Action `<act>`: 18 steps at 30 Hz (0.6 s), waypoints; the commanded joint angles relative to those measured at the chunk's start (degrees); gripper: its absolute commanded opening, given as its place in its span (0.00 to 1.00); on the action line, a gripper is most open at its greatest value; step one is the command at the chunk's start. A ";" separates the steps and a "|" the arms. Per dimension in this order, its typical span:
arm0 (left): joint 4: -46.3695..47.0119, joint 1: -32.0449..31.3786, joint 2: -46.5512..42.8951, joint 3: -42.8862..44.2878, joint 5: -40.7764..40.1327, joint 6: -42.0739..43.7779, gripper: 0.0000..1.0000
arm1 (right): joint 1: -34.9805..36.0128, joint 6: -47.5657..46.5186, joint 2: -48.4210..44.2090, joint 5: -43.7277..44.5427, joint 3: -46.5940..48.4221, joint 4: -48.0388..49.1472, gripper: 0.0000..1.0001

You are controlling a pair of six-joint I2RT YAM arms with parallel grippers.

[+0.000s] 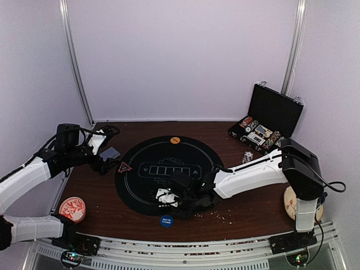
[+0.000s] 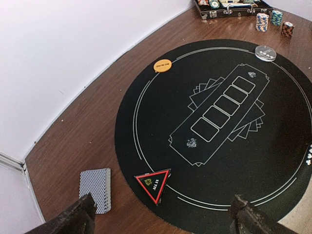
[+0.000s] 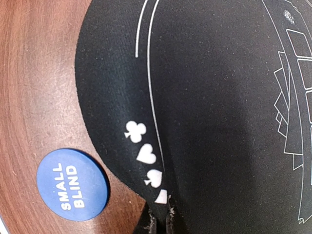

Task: Distribute texas hold em gaming equipment
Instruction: Move the poker table mat to the center of the board.

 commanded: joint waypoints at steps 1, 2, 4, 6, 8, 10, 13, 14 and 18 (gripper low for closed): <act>1.59 0.25 -0.72 -0.07 -0.09 0.12 0.98 | 6.16 -0.31 3.24 -13.93 -1.80 -9.15 0.00; 1.58 0.23 -0.76 -0.06 -0.09 0.10 0.98 | 6.18 -0.27 3.12 -14.05 -2.03 -9.16 0.00; 1.57 0.25 -0.72 -0.02 -0.09 0.12 0.98 | 6.37 -0.27 2.92 -14.55 -2.35 -9.06 0.00; 1.56 0.21 -0.71 -0.02 -0.09 0.12 0.98 | 6.67 -0.36 2.63 -15.12 -2.71 -9.00 0.00; 1.51 0.21 -0.73 -0.02 -0.09 0.12 0.98 | 7.05 -0.38 2.35 -15.12 -3.02 -8.92 0.00; 1.57 0.24 -0.84 -0.02 -0.09 0.12 0.98 | 7.46 -0.42 2.16 -15.21 -3.20 -8.92 0.00; 1.53 0.20 -0.83 0.00 -0.09 0.11 0.98 | 7.69 -0.61 2.03 -15.98 -3.32 -8.86 0.00; 1.47 0.21 -0.85 -0.02 -0.09 0.12 0.98 | 7.84 -0.67 2.07 -16.00 -3.24 -8.95 0.00; 1.56 0.22 -0.61 -0.02 -0.09 0.12 0.98 | 8.38 -1.08 1.85 -16.69 -3.38 -9.34 0.00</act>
